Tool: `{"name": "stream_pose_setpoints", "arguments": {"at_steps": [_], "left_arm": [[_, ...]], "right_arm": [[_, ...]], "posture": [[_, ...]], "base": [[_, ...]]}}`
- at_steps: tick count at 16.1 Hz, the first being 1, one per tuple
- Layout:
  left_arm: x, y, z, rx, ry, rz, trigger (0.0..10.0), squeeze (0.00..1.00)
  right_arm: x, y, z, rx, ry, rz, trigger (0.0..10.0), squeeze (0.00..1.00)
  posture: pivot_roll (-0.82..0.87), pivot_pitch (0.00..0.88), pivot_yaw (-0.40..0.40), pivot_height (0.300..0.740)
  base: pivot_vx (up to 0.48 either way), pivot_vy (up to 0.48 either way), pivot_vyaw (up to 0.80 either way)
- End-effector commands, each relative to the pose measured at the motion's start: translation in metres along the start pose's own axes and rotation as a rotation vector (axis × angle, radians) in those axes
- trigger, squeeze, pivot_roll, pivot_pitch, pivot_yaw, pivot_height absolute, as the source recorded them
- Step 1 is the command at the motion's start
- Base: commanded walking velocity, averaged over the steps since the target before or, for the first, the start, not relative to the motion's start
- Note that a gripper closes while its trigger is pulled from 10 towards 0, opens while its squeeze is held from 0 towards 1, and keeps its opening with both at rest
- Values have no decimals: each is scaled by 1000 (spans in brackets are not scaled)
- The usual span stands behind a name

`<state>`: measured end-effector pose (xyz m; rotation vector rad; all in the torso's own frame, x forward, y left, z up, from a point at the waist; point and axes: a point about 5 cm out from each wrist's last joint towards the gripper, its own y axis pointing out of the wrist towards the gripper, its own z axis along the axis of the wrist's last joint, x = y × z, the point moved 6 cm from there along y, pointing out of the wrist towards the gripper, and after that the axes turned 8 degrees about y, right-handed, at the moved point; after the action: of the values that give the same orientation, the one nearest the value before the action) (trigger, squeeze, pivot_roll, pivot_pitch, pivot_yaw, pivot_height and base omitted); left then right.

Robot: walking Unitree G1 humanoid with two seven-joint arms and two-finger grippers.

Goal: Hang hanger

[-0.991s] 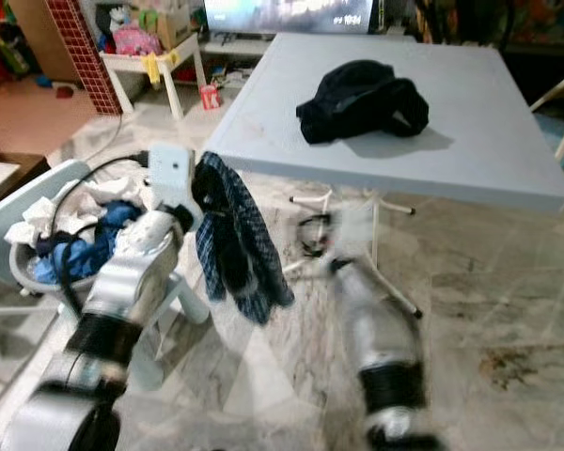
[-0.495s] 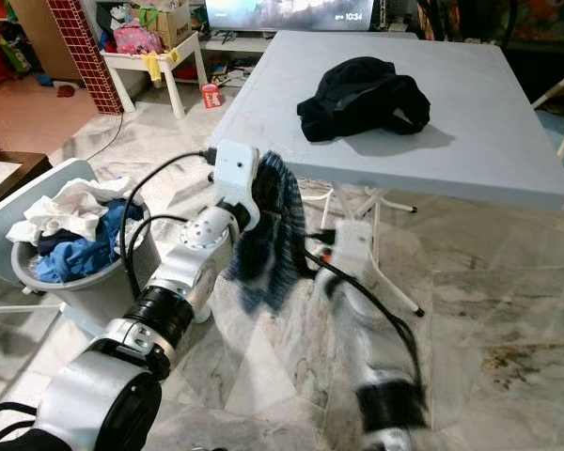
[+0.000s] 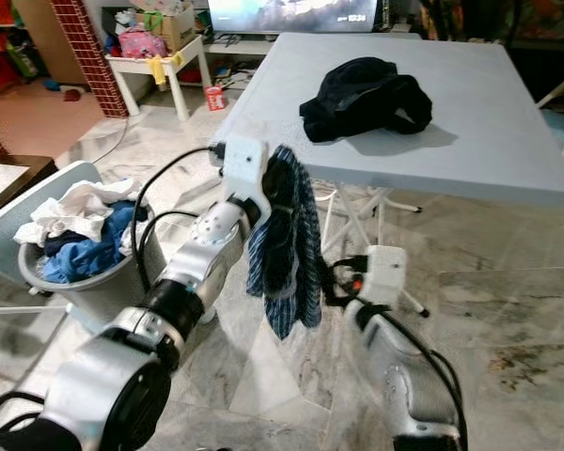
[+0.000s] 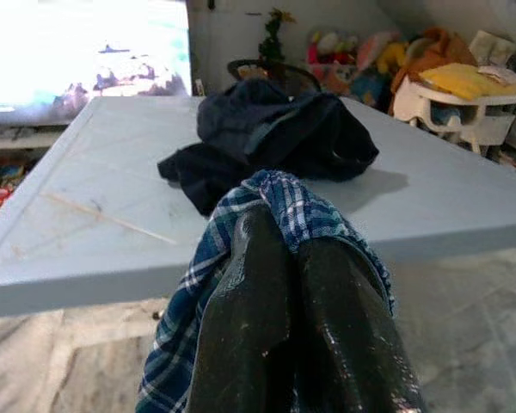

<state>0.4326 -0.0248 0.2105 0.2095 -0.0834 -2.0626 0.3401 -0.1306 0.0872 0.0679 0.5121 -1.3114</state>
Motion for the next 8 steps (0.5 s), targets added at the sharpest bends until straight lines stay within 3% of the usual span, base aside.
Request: {"name": "stream_pose_setpoints", "arguments": {"at_steps": [1,3,8], "left_arm": [[49,9,23,57,-56,-95,10000,0],[57,6,26,83,-58,-117,10000,0],[51,-14,26,121,-124,-100,10000,0]], "right_arm": [[-11,-3,-8,-51,12,50,10000,0],[-11,-5,-12,-74,13,57,10000,0],[-38,-9,-26,-167,21,169,10000,0]], "posture": [[-94,73,95,740],[-94,75,95,740],[-86,84,91,740]], "base": [[0,0,0],[0,0,0],[0,0,0]]}}
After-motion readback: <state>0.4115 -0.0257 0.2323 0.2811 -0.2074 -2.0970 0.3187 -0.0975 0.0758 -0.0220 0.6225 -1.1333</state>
